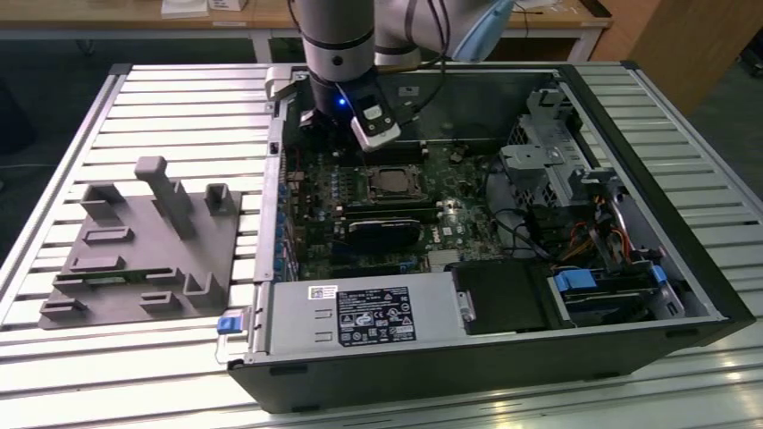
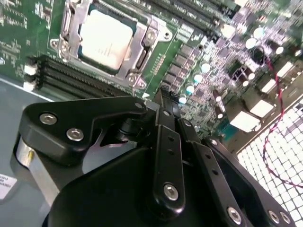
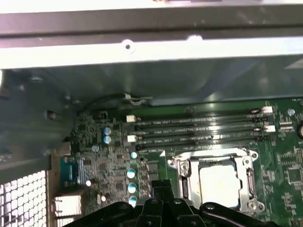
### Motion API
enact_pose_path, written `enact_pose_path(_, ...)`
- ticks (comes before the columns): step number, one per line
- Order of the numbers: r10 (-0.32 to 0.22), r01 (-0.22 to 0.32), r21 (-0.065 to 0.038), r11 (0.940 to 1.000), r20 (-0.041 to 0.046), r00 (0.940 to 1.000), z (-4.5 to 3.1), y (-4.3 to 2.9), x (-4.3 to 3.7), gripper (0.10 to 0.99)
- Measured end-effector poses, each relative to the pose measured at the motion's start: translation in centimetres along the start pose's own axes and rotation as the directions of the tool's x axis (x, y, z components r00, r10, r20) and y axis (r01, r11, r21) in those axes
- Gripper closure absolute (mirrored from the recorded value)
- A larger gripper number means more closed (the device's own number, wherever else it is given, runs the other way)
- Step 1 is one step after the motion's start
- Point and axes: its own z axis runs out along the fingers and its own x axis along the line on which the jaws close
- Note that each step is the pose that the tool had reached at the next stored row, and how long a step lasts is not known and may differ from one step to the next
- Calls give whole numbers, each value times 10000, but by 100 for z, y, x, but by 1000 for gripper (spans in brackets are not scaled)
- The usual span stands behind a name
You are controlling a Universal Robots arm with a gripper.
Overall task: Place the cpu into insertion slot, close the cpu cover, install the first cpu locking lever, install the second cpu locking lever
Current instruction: 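Install the first cpu locking lever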
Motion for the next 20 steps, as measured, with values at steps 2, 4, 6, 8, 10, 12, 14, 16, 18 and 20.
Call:
enact_pose_path(2,9,-10,-124,9999,-12,10000,-1,-1,12,980)
enact_pose_path(4,21,-21,-294,9996,-27,10000,-2,-2,26,980)
enact_pose_path(6,32,-34,-468,9989,-44,10000,-3,-3,40,980)
enact_pose_path(8,42,-46,-653,9979,-60,10000,-3,-5,51,980)
enact_pose_path(10,52,-58,-837,9965,-80,10000,-4,-5,58,980)
enact_pose_path(12,64,-74,-1033,9946,-98,9999,-4,-6,63,980)
enact_pose_path(14,74,-87,-1209,9926,-116,9999,-4,-6,66,980)
enact_pose_path(16,84,-103,-1411,9899,-137,9999,-4,-6,67,980)
enact_pose_path(18,96,-121,-1633,9865,-158,9998,-4,-6,68,980)
enact_pose_path(20,102,-130,-1742,9846,-169,9998,-4,-6,68,980)
